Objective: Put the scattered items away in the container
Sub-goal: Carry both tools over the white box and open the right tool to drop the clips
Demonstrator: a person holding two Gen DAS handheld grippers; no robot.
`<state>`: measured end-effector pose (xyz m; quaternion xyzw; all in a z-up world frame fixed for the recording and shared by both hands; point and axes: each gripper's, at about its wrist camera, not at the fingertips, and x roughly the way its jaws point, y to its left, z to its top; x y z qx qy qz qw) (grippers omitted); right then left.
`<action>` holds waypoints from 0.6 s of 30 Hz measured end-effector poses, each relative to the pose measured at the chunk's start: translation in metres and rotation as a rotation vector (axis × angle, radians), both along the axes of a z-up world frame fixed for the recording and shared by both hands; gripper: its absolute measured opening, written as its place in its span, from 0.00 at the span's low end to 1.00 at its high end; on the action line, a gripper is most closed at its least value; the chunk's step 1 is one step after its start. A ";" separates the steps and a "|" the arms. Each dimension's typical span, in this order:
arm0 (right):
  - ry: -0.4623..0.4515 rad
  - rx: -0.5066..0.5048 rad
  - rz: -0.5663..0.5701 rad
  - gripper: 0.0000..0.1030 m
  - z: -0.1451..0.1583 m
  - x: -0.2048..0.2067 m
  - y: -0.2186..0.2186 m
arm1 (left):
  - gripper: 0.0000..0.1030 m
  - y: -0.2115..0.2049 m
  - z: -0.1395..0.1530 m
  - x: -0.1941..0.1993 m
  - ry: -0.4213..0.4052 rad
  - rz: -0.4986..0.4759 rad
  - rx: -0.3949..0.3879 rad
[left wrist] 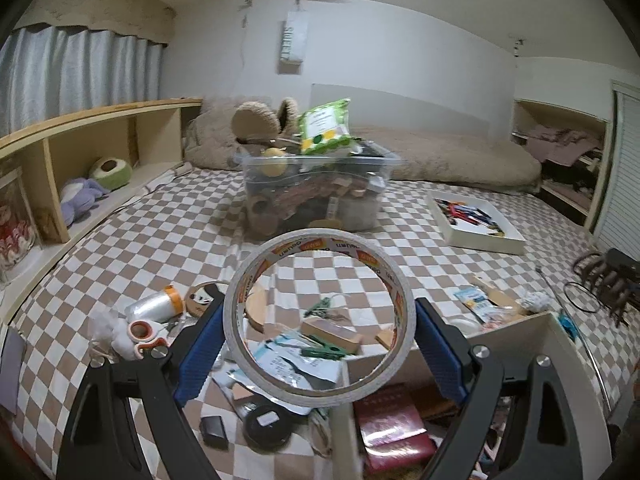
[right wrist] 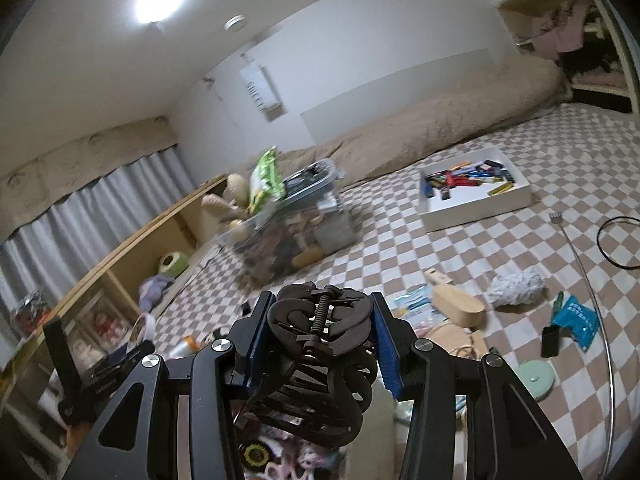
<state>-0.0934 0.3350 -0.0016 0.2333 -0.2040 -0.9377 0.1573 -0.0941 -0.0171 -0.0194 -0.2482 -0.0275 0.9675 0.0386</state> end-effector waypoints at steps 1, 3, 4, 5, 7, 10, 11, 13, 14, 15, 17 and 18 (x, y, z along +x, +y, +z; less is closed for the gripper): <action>-0.001 0.007 0.010 0.46 0.001 0.001 -0.003 | 0.88 0.003 0.001 0.002 -0.001 -0.015 0.001; -0.007 0.029 0.039 0.46 0.002 0.002 -0.012 | 0.88 0.008 0.002 0.005 -0.008 -0.044 -0.005; -0.009 0.039 0.051 0.46 0.002 0.004 -0.016 | 0.88 0.011 0.003 0.007 -0.013 -0.058 -0.013; -0.008 0.053 0.066 0.46 0.003 0.005 -0.020 | 0.88 0.014 0.003 0.008 -0.015 -0.069 -0.018; -0.012 0.086 0.092 0.46 0.004 0.008 -0.030 | 0.88 0.020 0.003 0.011 -0.019 -0.092 -0.025; -0.028 0.123 0.129 0.46 0.002 0.009 -0.043 | 0.88 0.027 0.004 0.014 -0.025 -0.122 -0.028; -0.033 0.131 0.136 0.46 0.001 0.010 -0.045 | 0.88 0.029 0.004 0.016 -0.026 -0.134 -0.030; -0.054 0.153 0.149 0.46 -0.002 0.009 -0.051 | 0.88 0.034 0.003 0.018 -0.029 -0.156 -0.032; -0.065 0.164 0.156 0.46 -0.004 0.009 -0.054 | 0.88 0.036 0.003 0.019 -0.030 -0.165 -0.032; -0.078 0.179 0.166 0.46 -0.006 0.008 -0.058 | 0.88 0.038 0.003 0.020 -0.032 -0.178 -0.031; -0.101 0.206 0.179 0.46 -0.010 0.006 -0.064 | 0.88 0.043 0.002 0.021 -0.037 -0.203 -0.028; -0.114 0.224 0.185 0.46 -0.012 0.005 -0.068 | 0.88 0.045 0.002 0.022 -0.039 -0.214 -0.027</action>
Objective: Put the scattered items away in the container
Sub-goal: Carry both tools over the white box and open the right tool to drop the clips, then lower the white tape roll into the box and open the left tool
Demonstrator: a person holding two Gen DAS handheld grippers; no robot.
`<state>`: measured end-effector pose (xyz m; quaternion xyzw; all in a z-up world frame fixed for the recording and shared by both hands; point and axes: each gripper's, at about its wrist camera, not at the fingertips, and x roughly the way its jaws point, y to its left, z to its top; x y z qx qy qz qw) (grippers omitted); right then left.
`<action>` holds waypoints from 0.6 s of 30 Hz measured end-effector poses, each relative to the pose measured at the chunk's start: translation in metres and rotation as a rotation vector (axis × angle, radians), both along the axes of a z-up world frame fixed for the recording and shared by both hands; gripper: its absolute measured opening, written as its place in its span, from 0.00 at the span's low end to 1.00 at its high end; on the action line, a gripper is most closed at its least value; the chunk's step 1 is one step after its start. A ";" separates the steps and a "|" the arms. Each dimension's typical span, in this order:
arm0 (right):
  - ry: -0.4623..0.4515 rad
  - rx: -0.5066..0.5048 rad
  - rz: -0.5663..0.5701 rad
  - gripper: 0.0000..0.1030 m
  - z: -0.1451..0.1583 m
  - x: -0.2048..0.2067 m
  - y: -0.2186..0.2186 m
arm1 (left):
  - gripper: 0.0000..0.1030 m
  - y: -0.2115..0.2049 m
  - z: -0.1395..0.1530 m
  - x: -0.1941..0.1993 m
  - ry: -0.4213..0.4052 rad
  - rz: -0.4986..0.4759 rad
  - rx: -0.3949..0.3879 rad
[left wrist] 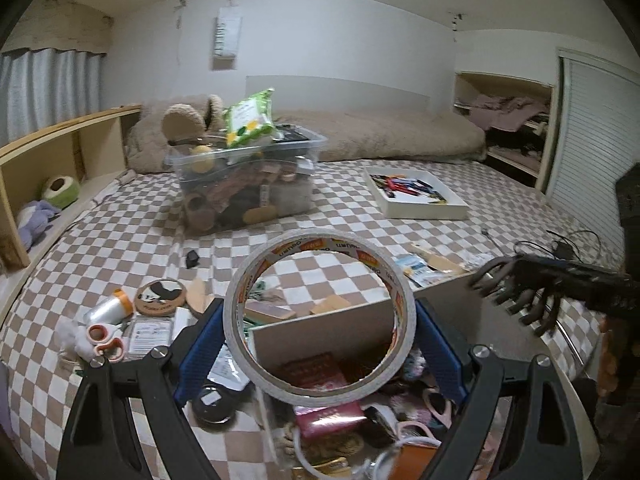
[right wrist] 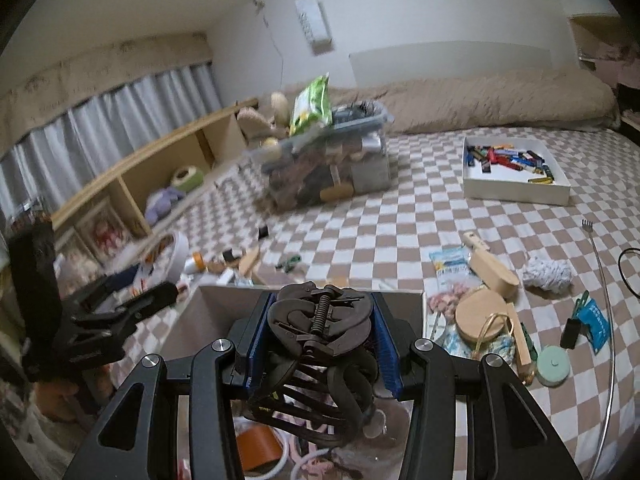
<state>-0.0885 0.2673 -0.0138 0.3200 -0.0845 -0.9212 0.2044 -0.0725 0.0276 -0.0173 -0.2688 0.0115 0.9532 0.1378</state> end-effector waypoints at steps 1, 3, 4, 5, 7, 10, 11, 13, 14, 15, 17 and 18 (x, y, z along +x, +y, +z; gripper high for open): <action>-0.011 0.017 0.007 0.46 -0.002 -0.002 -0.003 | 0.88 0.002 0.000 0.000 -0.002 -0.009 0.001; -0.025 0.045 0.010 0.46 -0.005 -0.004 -0.008 | 0.88 0.005 -0.001 0.001 -0.007 -0.029 0.002; -0.031 0.061 0.010 0.46 -0.007 -0.005 -0.010 | 0.88 0.007 -0.001 0.001 -0.008 -0.036 0.002; -0.038 0.084 0.008 0.46 -0.009 -0.007 -0.013 | 0.88 0.009 -0.001 0.001 -0.009 -0.043 0.000; -0.050 0.131 0.004 0.46 -0.013 -0.012 -0.018 | 0.88 0.012 -0.001 0.002 -0.011 -0.058 -0.001; -0.072 0.198 -0.010 0.46 -0.020 -0.021 -0.024 | 0.88 0.016 -0.002 0.004 -0.021 -0.085 0.002; -0.081 0.240 -0.028 0.46 -0.023 -0.024 -0.026 | 0.88 0.017 -0.002 0.004 -0.025 -0.095 0.003; -0.096 0.270 -0.046 0.48 -0.027 -0.027 -0.027 | 0.88 0.020 -0.004 0.003 -0.036 -0.115 0.007; -0.098 0.268 -0.047 0.52 -0.028 -0.027 -0.026 | 0.88 0.021 -0.005 0.002 -0.041 -0.122 0.009; -0.094 0.261 -0.048 0.64 -0.027 -0.026 -0.025 | 0.88 0.021 -0.005 0.002 -0.046 -0.129 0.010; -0.065 0.256 -0.056 0.82 -0.023 -0.023 -0.023 | 0.88 0.023 -0.007 0.003 -0.054 -0.142 0.012; -0.054 0.251 -0.060 0.82 -0.021 -0.022 -0.021 | 0.88 0.024 -0.007 0.003 -0.057 -0.147 0.012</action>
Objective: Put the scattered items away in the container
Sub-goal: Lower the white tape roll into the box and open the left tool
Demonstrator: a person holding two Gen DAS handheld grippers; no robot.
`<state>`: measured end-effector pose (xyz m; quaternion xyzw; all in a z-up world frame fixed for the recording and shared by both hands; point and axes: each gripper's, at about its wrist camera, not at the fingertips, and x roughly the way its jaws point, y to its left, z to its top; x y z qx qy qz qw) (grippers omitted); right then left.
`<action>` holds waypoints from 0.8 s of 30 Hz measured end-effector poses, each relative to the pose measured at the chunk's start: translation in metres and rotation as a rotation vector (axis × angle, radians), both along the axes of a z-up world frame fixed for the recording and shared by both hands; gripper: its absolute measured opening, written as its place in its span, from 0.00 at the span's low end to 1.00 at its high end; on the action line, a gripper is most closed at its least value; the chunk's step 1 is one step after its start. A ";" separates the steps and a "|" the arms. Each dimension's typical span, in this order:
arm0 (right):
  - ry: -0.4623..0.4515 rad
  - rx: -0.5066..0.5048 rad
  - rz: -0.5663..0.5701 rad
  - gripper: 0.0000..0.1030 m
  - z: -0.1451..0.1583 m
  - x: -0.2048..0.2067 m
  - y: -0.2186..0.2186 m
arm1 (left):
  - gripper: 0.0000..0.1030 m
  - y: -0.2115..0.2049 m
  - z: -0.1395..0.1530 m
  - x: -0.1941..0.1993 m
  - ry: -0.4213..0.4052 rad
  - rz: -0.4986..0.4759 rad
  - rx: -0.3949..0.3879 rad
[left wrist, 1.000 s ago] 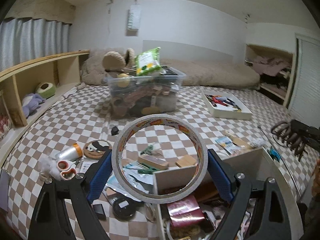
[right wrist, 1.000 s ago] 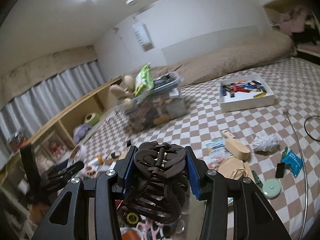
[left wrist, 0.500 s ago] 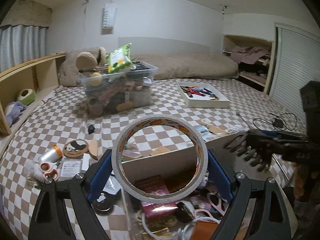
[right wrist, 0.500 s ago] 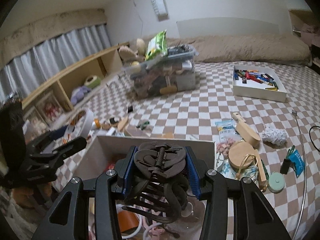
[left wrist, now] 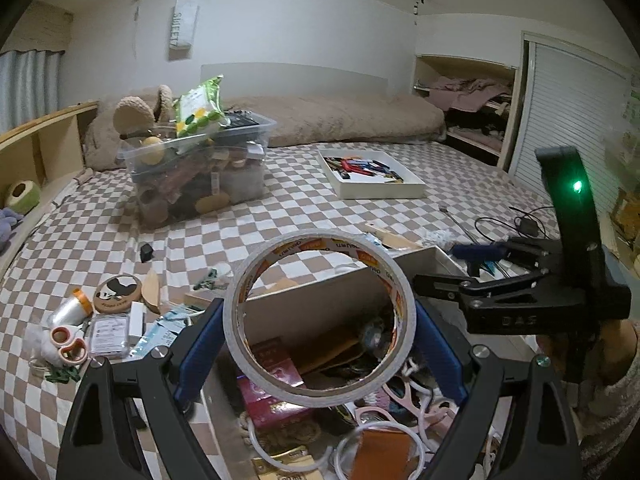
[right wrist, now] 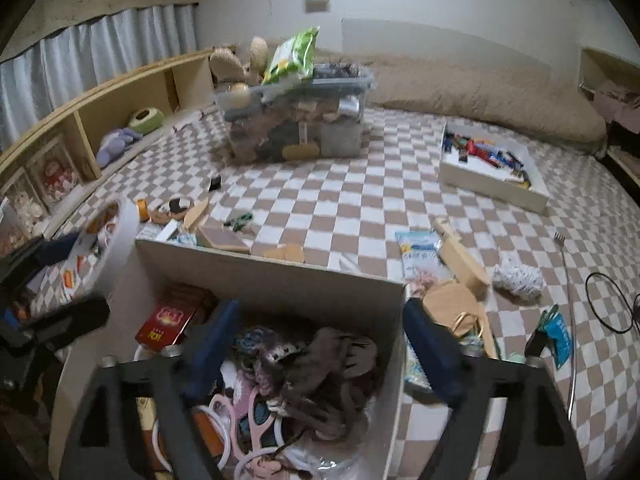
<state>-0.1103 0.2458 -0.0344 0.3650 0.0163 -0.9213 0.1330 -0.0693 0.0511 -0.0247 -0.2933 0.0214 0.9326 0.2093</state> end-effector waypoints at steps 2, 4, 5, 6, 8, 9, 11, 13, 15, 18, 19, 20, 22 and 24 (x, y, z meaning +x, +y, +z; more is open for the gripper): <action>0.012 -0.016 -0.002 0.82 0.003 0.002 0.003 | 0.88 0.002 -0.001 0.001 -0.006 -0.011 0.000; 0.016 -0.023 -0.010 0.82 0.006 0.002 0.005 | 0.88 0.005 -0.002 0.002 -0.014 -0.025 0.001; 0.017 -0.034 -0.015 0.82 0.006 0.003 0.008 | 0.88 0.006 -0.003 0.002 -0.021 -0.034 0.004; 0.017 -0.045 -0.019 0.82 0.007 0.003 0.010 | 0.88 0.007 -0.004 0.003 -0.028 -0.043 0.008; 0.018 -0.061 -0.022 0.82 0.009 0.004 0.012 | 0.88 0.010 -0.006 0.004 -0.048 -0.066 0.010; 0.020 -0.066 -0.022 0.82 0.010 0.005 0.014 | 0.88 0.011 -0.007 0.004 -0.059 -0.080 0.011; 0.024 -0.077 -0.023 0.82 0.012 0.006 0.015 | 0.88 0.014 -0.009 0.005 -0.085 -0.112 0.021; 0.030 -0.093 -0.021 0.82 0.014 0.007 0.017 | 0.88 0.018 -0.011 0.006 -0.111 -0.142 0.026; 0.037 -0.109 -0.018 0.82 0.017 0.009 0.019 | 0.88 0.023 -0.014 0.007 -0.132 -0.165 0.015; 0.046 -0.128 -0.015 0.82 0.021 0.012 0.022 | 0.88 0.032 -0.019 0.010 -0.167 -0.210 0.000; 0.048 -0.133 -0.016 0.82 0.021 0.013 0.022 | 0.88 0.035 -0.021 0.012 -0.180 -0.231 -0.001; 0.050 -0.140 -0.017 0.82 0.023 0.014 0.024 | 0.88 0.039 -0.023 0.014 -0.195 -0.253 -0.002; 0.051 -0.148 -0.022 0.82 0.024 0.014 0.026 | 0.88 0.047 -0.028 0.019 -0.229 -0.301 -0.010; 0.052 -0.155 -0.027 0.82 0.025 0.015 0.029 | 0.88 0.054 -0.034 0.023 -0.278 -0.349 -0.009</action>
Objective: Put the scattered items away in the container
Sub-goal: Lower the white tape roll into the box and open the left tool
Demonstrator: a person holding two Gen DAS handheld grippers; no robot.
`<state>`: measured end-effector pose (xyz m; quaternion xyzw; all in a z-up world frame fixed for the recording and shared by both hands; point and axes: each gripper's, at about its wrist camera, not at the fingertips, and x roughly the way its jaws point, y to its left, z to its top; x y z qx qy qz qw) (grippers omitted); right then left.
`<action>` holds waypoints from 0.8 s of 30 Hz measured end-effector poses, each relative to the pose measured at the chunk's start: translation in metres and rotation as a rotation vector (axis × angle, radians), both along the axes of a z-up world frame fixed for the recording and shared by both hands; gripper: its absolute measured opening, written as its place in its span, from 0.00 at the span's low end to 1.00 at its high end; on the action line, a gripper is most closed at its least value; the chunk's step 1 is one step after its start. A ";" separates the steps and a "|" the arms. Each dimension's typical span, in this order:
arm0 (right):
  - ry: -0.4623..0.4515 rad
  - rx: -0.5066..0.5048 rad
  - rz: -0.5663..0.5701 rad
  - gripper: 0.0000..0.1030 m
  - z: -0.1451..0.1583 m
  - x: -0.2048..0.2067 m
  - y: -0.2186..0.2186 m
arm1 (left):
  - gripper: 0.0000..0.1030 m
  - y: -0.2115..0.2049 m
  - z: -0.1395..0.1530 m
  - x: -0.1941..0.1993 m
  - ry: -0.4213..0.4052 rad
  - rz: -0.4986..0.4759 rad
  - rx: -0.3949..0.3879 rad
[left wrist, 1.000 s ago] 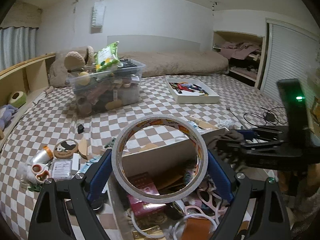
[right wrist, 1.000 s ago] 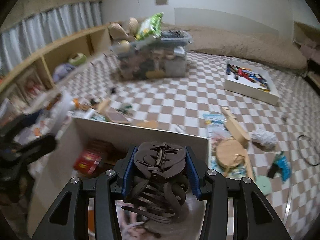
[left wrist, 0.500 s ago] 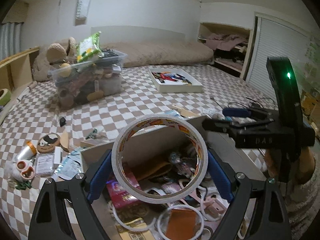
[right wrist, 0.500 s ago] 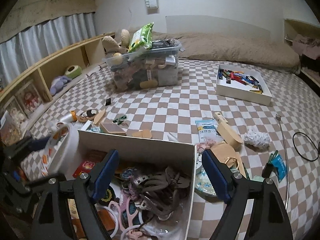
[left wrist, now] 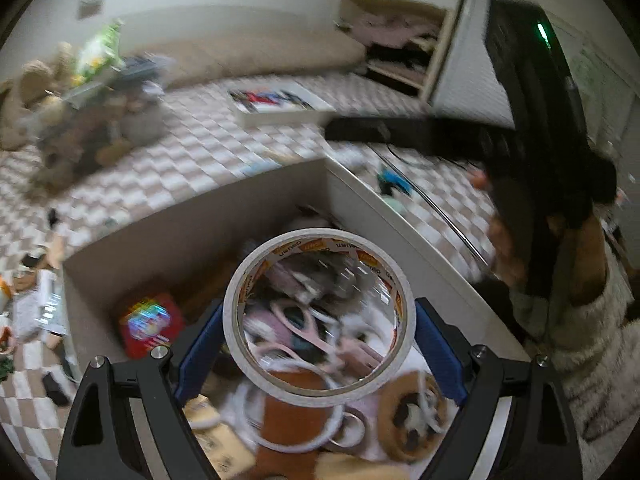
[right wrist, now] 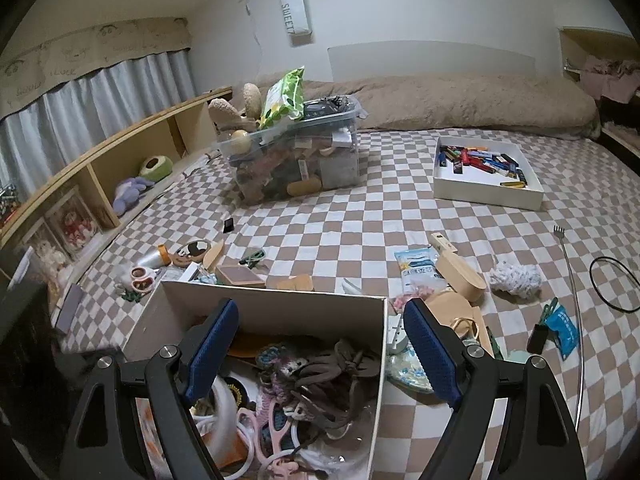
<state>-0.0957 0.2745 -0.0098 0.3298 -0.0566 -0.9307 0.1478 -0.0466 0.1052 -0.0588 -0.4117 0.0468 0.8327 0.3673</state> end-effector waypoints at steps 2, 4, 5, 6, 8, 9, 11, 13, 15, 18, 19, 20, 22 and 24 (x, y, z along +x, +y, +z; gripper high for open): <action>0.001 -0.004 -0.002 0.82 0.000 0.000 0.002 | 0.88 0.009 -0.007 0.004 -0.043 -0.047 -0.015; 0.000 -0.010 -0.002 0.82 0.000 0.000 0.002 | 0.88 0.016 -0.011 0.008 -0.057 -0.076 -0.040; 0.000 -0.012 0.000 0.82 0.000 0.001 0.002 | 0.88 0.020 -0.014 0.010 -0.067 -0.093 -0.050; -0.001 -0.012 0.001 0.82 -0.001 0.001 0.002 | 0.88 0.024 -0.016 0.011 -0.081 -0.108 -0.055; -0.001 -0.013 0.004 0.82 -0.001 0.002 0.002 | 0.88 0.029 -0.020 0.011 -0.103 -0.130 -0.061; -0.001 -0.014 0.005 0.82 0.000 0.002 0.002 | 0.88 0.031 -0.022 0.011 -0.107 -0.135 -0.068; 0.001 -0.018 0.006 0.82 0.000 0.003 0.004 | 0.88 0.035 -0.025 0.010 -0.105 -0.137 -0.085; 0.005 -0.023 0.004 0.82 0.001 0.004 0.006 | 0.88 0.037 -0.027 0.007 -0.105 -0.131 -0.091; 0.008 -0.028 0.002 0.82 0.002 0.005 0.007 | 0.88 0.036 -0.030 0.004 -0.118 -0.125 -0.088; 0.011 -0.032 0.000 0.82 0.003 0.006 0.008 | 0.94 0.035 -0.036 -0.004 -0.156 -0.098 -0.078; 0.010 -0.032 0.001 0.82 0.003 0.006 0.008 | 1.00 0.033 -0.038 -0.005 -0.168 -0.084 -0.074; 0.010 -0.032 0.000 0.82 0.003 0.006 0.008 | 1.00 0.032 -0.038 -0.006 -0.170 -0.073 -0.073; 0.009 -0.034 0.001 0.82 0.003 0.006 0.008 | 1.00 0.029 -0.039 -0.007 -0.172 -0.058 -0.074; 0.009 -0.034 0.003 0.82 0.003 0.007 0.008 | 1.00 0.027 -0.039 -0.007 -0.176 -0.050 -0.066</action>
